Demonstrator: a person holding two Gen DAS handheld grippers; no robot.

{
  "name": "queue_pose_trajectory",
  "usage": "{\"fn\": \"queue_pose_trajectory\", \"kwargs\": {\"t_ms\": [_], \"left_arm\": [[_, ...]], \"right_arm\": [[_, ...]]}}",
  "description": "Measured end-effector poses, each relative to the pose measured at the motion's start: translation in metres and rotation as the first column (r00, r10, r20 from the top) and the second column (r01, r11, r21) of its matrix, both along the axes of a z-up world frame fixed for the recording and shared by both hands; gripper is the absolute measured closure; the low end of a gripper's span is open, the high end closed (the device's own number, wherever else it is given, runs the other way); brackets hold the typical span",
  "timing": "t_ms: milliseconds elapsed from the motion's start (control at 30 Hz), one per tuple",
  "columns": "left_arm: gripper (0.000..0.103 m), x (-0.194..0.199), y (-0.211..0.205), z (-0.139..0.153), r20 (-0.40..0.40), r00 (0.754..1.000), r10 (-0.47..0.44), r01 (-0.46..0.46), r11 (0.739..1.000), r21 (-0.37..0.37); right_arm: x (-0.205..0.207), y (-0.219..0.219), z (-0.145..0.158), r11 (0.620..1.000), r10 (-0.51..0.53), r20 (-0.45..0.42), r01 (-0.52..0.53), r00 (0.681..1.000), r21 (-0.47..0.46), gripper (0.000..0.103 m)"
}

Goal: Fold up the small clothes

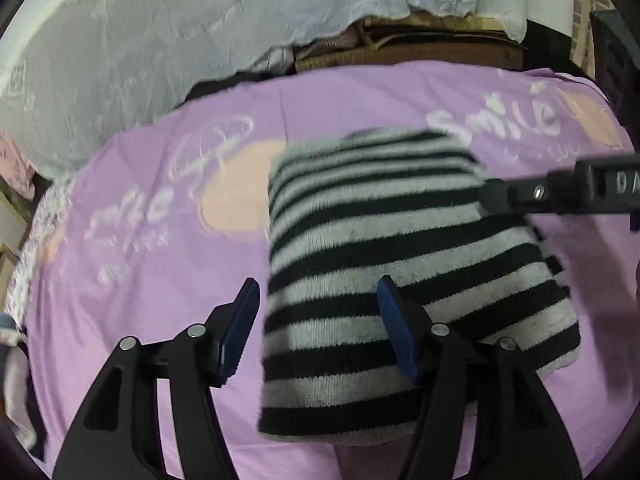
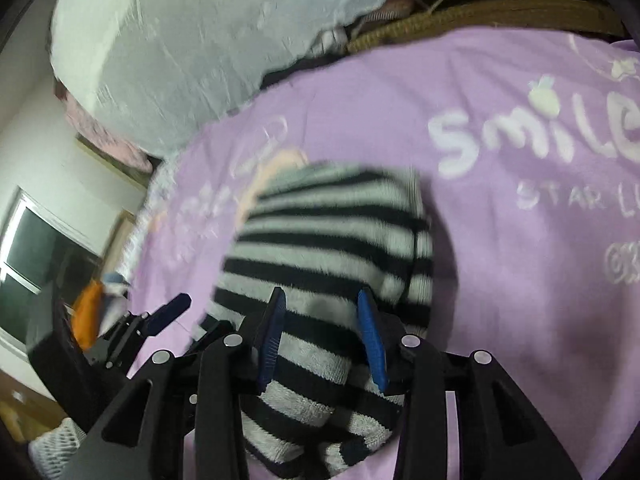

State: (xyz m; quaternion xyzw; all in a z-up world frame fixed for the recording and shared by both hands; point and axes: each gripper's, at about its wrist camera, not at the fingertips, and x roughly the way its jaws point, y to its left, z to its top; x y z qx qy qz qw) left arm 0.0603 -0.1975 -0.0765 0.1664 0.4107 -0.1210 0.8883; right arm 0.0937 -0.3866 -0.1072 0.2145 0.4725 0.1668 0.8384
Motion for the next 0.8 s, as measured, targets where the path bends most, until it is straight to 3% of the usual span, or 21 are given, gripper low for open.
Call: {"fn": "queue_pose_trajectory", "kwargs": {"t_ms": [67,133,167,267,333,800], "left_arm": [[0.036,-0.003,0.002,-0.008,0.006,1.000,0.014,-0.014,1.000,-0.019],[0.032,-0.001,0.007,-0.014,-0.010,0.999,0.040,-0.040,0.997,-0.060],[0.026,0.001,0.011,-0.017,-0.022,0.998,0.057,-0.059,0.995,-0.085],[0.010,0.013,0.029,-0.026,-0.107,0.988,0.108,-0.126,0.974,-0.186],[0.007,0.021,0.036,-0.029,-0.165,0.980,0.112,-0.149,0.961,-0.233],[0.007,0.017,0.035,-0.026,-0.147,0.981,0.126,-0.153,0.969,-0.195]], "right_arm": [[-0.003,0.008,-0.014,0.998,0.020,0.019,-0.018,1.000,-0.058,0.072],[-0.007,0.009,-0.020,0.999,0.017,0.061,-0.014,0.998,-0.050,0.072],[-0.008,0.007,-0.021,0.999,0.008,0.061,-0.006,0.998,-0.036,0.073],[-0.009,0.004,-0.022,1.000,0.010,0.060,-0.009,0.998,-0.023,0.073],[-0.012,0.000,-0.023,1.000,0.019,0.070,-0.017,0.997,-0.023,0.073],[-0.014,0.004,-0.023,0.999,0.023,0.097,-0.018,0.995,-0.051,0.072]]}}
